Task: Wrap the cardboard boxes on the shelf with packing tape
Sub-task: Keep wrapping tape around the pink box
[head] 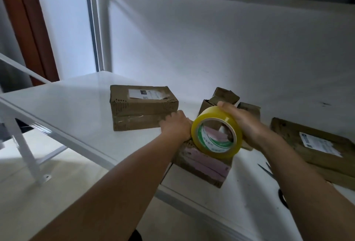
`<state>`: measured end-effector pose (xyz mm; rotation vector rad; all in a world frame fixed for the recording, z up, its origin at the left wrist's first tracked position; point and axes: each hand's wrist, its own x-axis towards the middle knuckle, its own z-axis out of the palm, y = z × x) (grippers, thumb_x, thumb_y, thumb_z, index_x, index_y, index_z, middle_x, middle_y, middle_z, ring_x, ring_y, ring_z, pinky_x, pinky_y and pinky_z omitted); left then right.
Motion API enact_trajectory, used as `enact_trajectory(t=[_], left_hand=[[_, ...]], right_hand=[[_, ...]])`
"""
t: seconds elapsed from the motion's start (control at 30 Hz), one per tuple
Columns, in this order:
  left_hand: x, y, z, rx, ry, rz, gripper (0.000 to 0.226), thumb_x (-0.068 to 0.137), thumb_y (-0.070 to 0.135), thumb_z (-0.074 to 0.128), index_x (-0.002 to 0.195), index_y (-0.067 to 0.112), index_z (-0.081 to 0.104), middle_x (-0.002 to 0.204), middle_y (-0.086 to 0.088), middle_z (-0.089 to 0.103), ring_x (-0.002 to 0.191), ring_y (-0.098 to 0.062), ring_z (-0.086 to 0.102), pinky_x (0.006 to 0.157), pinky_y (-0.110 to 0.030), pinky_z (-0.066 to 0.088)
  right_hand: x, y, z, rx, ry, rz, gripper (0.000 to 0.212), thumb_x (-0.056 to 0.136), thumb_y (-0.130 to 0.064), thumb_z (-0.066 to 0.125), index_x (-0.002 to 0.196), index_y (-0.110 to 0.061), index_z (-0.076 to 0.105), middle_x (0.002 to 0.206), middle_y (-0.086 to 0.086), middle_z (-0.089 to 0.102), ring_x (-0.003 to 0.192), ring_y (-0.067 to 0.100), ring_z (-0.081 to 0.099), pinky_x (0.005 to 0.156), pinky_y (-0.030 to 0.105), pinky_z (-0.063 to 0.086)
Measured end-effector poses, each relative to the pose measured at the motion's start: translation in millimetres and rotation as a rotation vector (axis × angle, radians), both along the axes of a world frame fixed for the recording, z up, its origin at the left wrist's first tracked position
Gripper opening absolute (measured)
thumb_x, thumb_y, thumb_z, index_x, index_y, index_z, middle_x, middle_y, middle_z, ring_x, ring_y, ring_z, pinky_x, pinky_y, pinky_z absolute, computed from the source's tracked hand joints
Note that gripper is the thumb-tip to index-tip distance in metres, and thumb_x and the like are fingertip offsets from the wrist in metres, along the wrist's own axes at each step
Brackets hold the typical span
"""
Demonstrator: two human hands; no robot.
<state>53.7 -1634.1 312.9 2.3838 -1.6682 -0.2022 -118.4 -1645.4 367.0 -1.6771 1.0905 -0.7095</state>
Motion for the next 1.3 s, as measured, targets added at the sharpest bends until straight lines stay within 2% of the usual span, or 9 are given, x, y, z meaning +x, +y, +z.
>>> enact_trajectory(t=[0.1,0.27,0.57,0.67,0.8,0.9,0.97,1.07,1.3], left_hand=[[-2.2,1.8,-0.4,-0.001,-0.026,0.012,0.048,0.099,0.030,0.035,0.140,0.007,0.030,0.141,-0.015,0.040,0.128,-0.032,0.040,0.098,-0.043,0.035],[-2.3,0.8,3.0,0.042,-0.049,0.010,0.052,0.097,0.031,0.039,0.141,0.006,0.027,0.139,-0.015,0.043,0.127,-0.032,0.042,0.099,-0.043,0.036],[-4.7,-1.9,1.6,0.000,-0.062,0.026,0.056,0.096,0.039,0.037,0.142,0.008,0.027,0.142,-0.014,0.042,0.128,-0.032,0.042,0.101,-0.044,0.032],[-4.8,-3.0,1.0,0.014,-0.111,0.047,0.052,0.098,0.038,0.036,0.141,0.009,0.029,0.140,-0.013,0.044,0.126,-0.031,0.044,0.101,-0.045,0.033],[-4.2,-6.1,-1.9,0.029,-0.189,0.050,0.051,0.094,0.022,0.039,0.141,0.008,0.027,0.138,-0.013,0.045,0.124,-0.031,0.045,0.100,-0.045,0.033],[-4.4,-9.2,-2.1,0.017,-0.226,0.040,0.049,0.095,0.022,0.036,0.142,0.008,0.027,0.138,-0.013,0.046,0.123,-0.031,0.046,0.099,-0.044,0.033],[-5.3,-9.8,-1.7,0.009,-0.274,0.024,0.048,0.095,0.021,0.034,0.141,0.008,0.029,0.137,-0.012,0.047,0.122,-0.030,0.047,0.097,-0.043,0.033],[-10.2,-9.1,0.3,-0.004,-0.381,-0.010,0.046,0.095,0.021,0.036,0.139,0.007,0.032,0.134,-0.012,0.049,0.121,-0.029,0.047,0.099,-0.044,0.032],[-63.2,-3.4,5.3,-0.077,-0.816,-0.236,0.064,0.091,0.033,0.057,0.141,0.004,0.030,0.128,-0.017,0.049,0.120,-0.032,0.047,0.105,-0.047,0.034]], right_hand=[[-1.0,1.4,-1.3,-0.001,-0.016,0.058,0.057,0.068,-0.071,0.056,0.044,-0.020,0.067,0.047,0.003,0.061,0.040,0.014,0.058,0.046,0.021,0.047],[-4.8,4.1,-6.3,0.066,-0.088,0.037,0.054,0.077,-0.064,0.053,0.042,-0.024,0.066,0.046,-0.002,0.059,0.039,0.011,0.057,0.049,0.023,0.045],[-3.4,1.5,-3.4,0.074,-0.003,-0.002,0.047,0.080,-0.064,0.053,0.074,-0.018,0.056,0.048,-0.005,0.061,0.041,0.009,0.059,0.058,0.030,0.044],[-4.1,5.3,13.6,0.057,0.182,0.070,0.053,0.071,-0.070,0.053,0.083,-0.020,0.063,0.064,-0.001,0.068,0.056,0.014,0.066,0.057,0.027,0.050],[-20.4,8.6,48.2,0.013,0.547,0.163,0.054,0.077,-0.068,0.050,0.090,-0.020,0.071,0.087,0.005,0.072,0.085,0.026,0.068,0.081,0.039,0.054],[-44.2,15.4,45.9,0.075,0.857,0.230,0.038,0.090,-0.057,0.044,0.089,-0.026,0.066,0.086,-0.003,0.068,0.077,0.011,0.064,0.069,0.023,0.051],[-54.7,17.8,20.4,0.064,1.023,0.186,0.034,0.094,-0.056,0.041,0.092,-0.029,0.061,0.097,-0.003,0.063,0.085,0.010,0.062,0.080,0.026,0.049],[-56.7,20.5,-11.0,0.122,1.033,0.103,0.040,0.093,-0.059,0.039,0.104,-0.025,0.058,0.114,0.003,0.057,0.109,0.021,0.057,0.098,0.033,0.044],[-40.8,21.9,-22.0,-0.022,1.089,0.051,0.053,0.094,-0.056,0.037,0.125,-0.018,0.056,0.128,0.011,0.055,0.096,0.018,0.052,0.080,0.027,0.039]])
